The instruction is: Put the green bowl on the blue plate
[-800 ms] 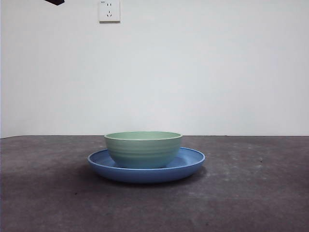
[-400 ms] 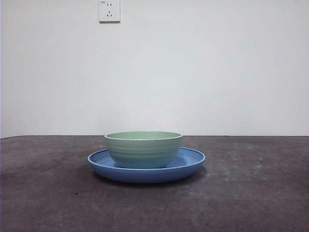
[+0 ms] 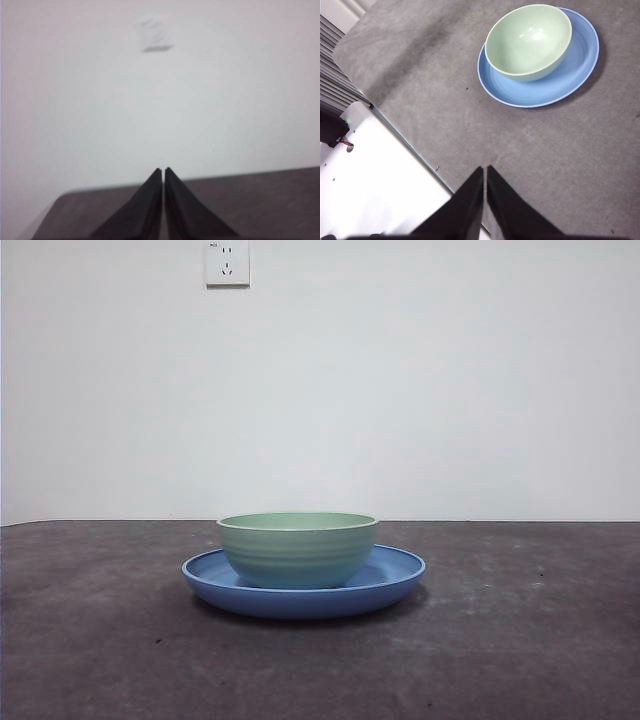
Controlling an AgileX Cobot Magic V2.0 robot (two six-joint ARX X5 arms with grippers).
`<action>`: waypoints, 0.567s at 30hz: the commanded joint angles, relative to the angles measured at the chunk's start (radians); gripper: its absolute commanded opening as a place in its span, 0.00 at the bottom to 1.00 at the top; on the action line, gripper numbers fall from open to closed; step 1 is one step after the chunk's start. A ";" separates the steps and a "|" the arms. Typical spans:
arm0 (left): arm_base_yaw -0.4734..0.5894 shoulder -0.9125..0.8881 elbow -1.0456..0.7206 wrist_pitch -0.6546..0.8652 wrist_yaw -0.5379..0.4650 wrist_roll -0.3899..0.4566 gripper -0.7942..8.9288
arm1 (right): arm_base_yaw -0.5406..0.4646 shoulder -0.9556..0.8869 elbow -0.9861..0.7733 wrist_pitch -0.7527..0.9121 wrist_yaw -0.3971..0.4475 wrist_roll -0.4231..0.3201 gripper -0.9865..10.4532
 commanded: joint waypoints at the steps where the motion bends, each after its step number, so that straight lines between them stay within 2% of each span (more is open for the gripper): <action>1: 0.017 -0.048 -0.075 0.005 -0.044 0.013 0.09 | 0.006 0.006 0.019 0.012 -0.001 -0.012 0.09; 9: 0.040 -0.192 -0.324 0.005 -0.052 0.008 0.09 | 0.006 0.006 0.019 0.029 -0.001 -0.012 0.09; 17: 0.040 -0.277 -0.469 0.000 -0.052 -0.006 0.09 | 0.006 0.006 0.019 0.043 -0.001 -0.012 0.09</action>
